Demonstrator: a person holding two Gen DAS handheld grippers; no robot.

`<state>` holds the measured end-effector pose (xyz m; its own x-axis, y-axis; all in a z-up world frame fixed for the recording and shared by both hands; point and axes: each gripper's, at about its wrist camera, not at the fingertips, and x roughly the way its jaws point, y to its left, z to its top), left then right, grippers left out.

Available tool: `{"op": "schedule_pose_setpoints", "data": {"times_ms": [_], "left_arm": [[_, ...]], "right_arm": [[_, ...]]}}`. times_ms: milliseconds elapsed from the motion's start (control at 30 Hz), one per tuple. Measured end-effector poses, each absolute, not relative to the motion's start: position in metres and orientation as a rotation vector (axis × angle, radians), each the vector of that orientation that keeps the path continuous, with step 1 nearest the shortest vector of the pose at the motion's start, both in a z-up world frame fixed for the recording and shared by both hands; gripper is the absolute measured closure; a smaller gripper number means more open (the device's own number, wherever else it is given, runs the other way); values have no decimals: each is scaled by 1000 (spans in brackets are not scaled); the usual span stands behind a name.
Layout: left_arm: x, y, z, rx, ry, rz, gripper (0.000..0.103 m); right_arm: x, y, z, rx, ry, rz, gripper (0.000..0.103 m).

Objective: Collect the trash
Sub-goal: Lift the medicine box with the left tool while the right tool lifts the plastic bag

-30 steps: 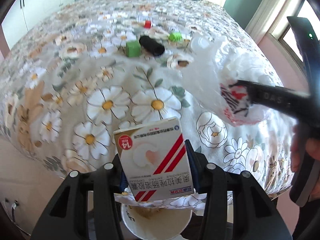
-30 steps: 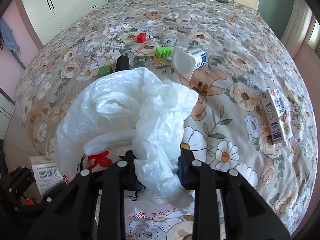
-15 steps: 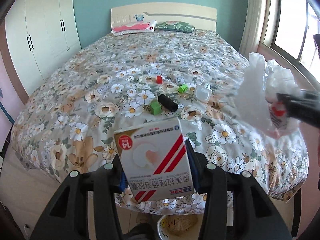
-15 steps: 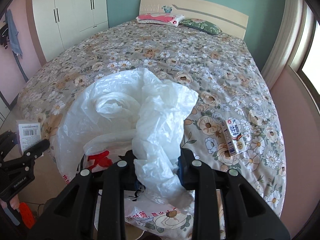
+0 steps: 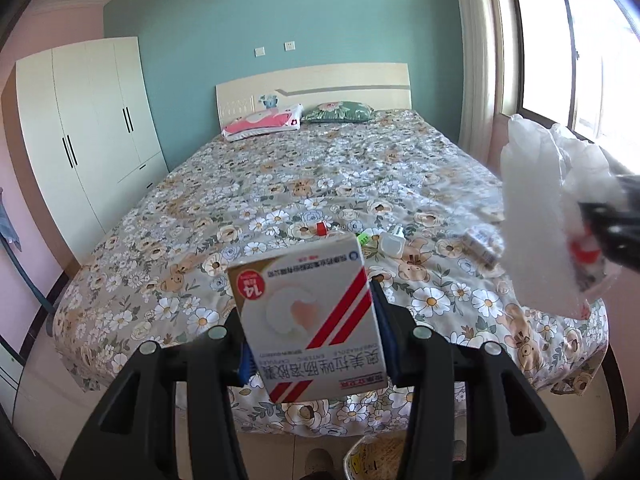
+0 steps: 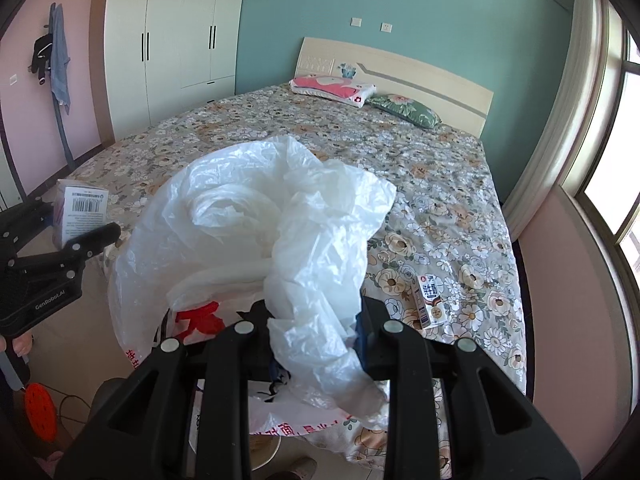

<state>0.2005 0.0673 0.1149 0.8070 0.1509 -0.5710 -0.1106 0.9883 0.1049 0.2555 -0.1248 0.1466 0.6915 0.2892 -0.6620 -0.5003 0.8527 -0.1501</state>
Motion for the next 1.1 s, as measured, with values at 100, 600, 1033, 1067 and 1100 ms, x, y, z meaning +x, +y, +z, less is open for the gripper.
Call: {"op": "schedule_pose_setpoints", "data": {"times_ms": [100,600,1033,1067,1100], "left_arm": [[180,61,136,107,564,144,54],[101,42,191,234,441,101,54],[63,39,154,262,516,-15,54],[62,40,148,261,529,-21,54],[62,41,141,259,542,-27,54]], "right_arm": [[230,-134,167,-325,641,453,75],[107,-190,222,-344,496,469,75],[58,-204,173,-354,562,535,75],[57,-203,165,-357,572,541,75],[55,-202,157,-360,583,550,75]]}}
